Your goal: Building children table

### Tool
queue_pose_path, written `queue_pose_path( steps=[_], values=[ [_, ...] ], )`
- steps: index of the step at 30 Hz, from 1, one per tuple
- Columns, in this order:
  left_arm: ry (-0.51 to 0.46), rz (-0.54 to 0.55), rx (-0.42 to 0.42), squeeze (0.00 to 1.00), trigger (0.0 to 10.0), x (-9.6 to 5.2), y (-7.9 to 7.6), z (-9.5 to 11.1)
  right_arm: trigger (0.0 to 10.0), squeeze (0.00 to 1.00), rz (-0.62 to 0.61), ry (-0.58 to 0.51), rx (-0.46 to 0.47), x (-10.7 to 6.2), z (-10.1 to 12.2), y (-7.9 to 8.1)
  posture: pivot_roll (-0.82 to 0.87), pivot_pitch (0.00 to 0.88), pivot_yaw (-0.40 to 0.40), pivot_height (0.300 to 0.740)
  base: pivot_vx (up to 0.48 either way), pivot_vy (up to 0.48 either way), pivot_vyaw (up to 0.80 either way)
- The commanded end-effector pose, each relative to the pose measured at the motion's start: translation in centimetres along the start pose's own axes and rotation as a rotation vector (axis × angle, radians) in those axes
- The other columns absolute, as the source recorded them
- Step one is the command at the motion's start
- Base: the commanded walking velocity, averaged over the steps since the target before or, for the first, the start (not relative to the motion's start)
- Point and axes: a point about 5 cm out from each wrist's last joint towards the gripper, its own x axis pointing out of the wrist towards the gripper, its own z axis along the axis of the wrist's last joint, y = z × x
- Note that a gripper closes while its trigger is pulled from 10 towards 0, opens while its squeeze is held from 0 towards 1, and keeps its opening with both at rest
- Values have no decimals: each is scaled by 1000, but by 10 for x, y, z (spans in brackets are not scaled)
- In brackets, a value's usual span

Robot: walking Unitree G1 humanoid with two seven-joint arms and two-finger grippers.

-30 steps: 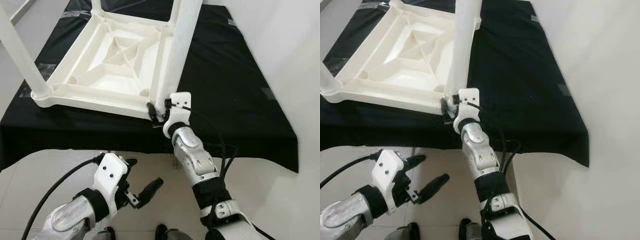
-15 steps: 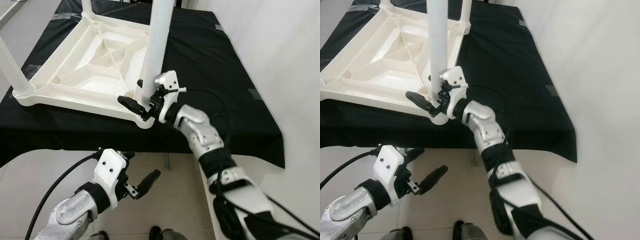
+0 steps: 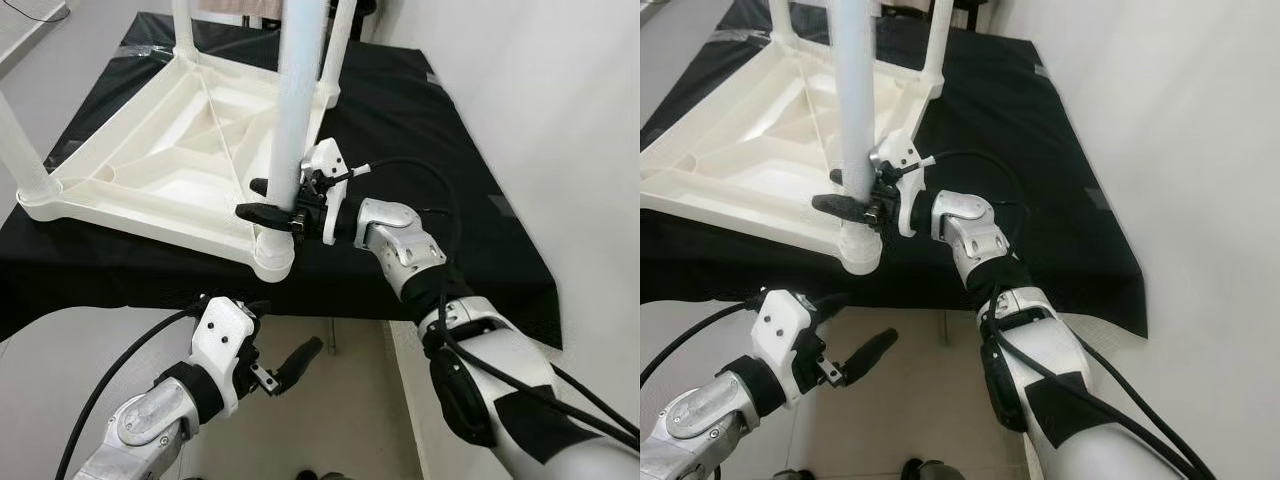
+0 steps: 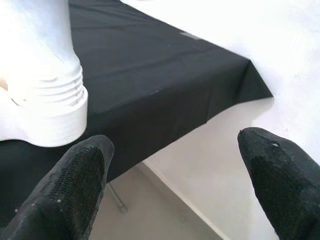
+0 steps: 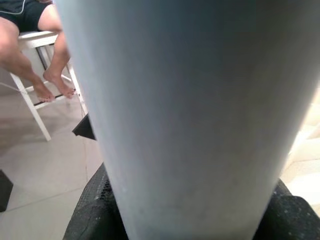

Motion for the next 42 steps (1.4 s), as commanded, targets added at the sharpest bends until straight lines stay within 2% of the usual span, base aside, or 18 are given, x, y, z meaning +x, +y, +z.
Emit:
queue_pose_path(
  steps=[1,5,8,10,12,13,14,15,17,25,26,27,31,32,38,39,40,42],
  values=[
    [-11,1,-24,0,10000,-1,-1,-2,0,0,24,14,16,-1,-4,0,92,92,-186,740,0,0,0],
    [-15,4,-26,0,10000,-1,0,-2,0,0,12,20,18,-4,-6,-2,87,92,-184,740,0,0,0],
    [-19,17,-28,0,10000,-3,1,-2,0,0,-162,81,44,-15,-24,-9,65,91,-191,740,0,0,0],
    [-26,56,-38,0,10000,-7,3,-3,0,0,-610,246,74,-36,-59,-22,62,91,-195,740,0,0,0],
    [-31,77,-46,0,10000,-8,5,-4,0,0,-862,339,61,-50,-74,-26,62,91,-195,740,0,0,0],
    [-31,77,-46,0,10000,-8,5,-4,0,0,-862,339,61,-50,-74,-26,62,91,-195,740,0,0,0],
    [-38,112,-48,0,10000,-9,8,-3,0,0,-920,291,153,-38,-92,3,60,97,-165,740,0,0,0],
    [-38,112,-48,0,10000,-9,8,-3,0,0,-920,291,153,-38,-92,3,60,97,-165,740,0,0,0],
    [-42,153,-45,0,10000,-8,14,-3,0,0,-1004,214,260,-35,-101,29,63,83,-160,740,0,0,0],
    [-30,256,-29,0,10000,-3,29,-9,0,0,-982,180,174,-17,-78,0,69,43,-175,740,0,0,0],
    [-30,275,-11,0,10000,-2,30,-9,1569,0,-987,184,183,-12,-76,1,71,42,-175,740,0,0,0],
    [-24,303,-1,0,10000,-2,32,-10,10000,0,-969,199,167,-7,-73,2,79,37,-176,740,0,0,0],
    [-14,337,0,0,10000,-2,36,-12,10000,0,-969,208,157,-6,-69,6,85,33,-178,740,0,0,0],
    [-4,368,-5,0,10000,-3,39,-13,10000,1000,-946,201,160,-6,-67,6,89,32,-179,740,0,0,0],
    [56,379,-77,0,10000,-4,40,-21,10000,1000,-740,61,238,3,-52,-1,95,26,-181,740,0,0,0],
    [69,354,-61,0,10000,-3,37,-23,10000,208,-641,15,223,5,-44,-2,97,28,-182,740,0,0,0],
    [74,340,-45,0,10000,-4,35,-24,10000,0,-542,-23,208,7,-37,-1,98,28,-181,740,0,0,0],
    [70,336,-28,0,10000,-4,33,-24,10000,0,-414,-44,177,8,-31,0,104,25,-186,740,0,0,0]
  ],
)
